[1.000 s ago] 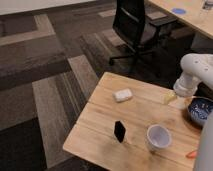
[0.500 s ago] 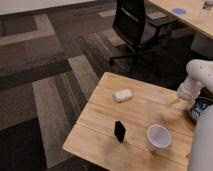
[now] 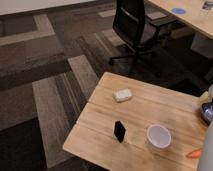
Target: Push the ceramic bowl across the table
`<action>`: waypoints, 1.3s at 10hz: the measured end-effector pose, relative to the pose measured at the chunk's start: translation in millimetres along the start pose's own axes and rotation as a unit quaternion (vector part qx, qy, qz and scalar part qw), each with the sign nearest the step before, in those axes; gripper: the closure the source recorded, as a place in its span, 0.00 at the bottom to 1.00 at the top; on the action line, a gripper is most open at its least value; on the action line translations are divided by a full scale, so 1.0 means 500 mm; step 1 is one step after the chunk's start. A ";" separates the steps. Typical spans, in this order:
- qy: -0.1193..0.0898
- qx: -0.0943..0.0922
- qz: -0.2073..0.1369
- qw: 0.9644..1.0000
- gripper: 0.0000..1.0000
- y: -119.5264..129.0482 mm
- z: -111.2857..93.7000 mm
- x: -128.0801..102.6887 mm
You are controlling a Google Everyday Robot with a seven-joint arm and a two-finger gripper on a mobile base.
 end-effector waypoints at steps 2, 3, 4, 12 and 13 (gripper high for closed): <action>0.007 -0.012 -0.054 0.998 0.35 0.078 0.007 0.006; 0.008 -0.017 -0.067 0.998 0.35 0.098 0.011 0.006; 0.015 -0.026 -0.093 0.995 0.35 0.137 0.030 0.004; 0.054 -0.039 -0.077 0.995 0.35 0.084 0.122 -0.025; 0.031 -0.007 -0.021 0.999 0.35 -0.021 0.075 -0.036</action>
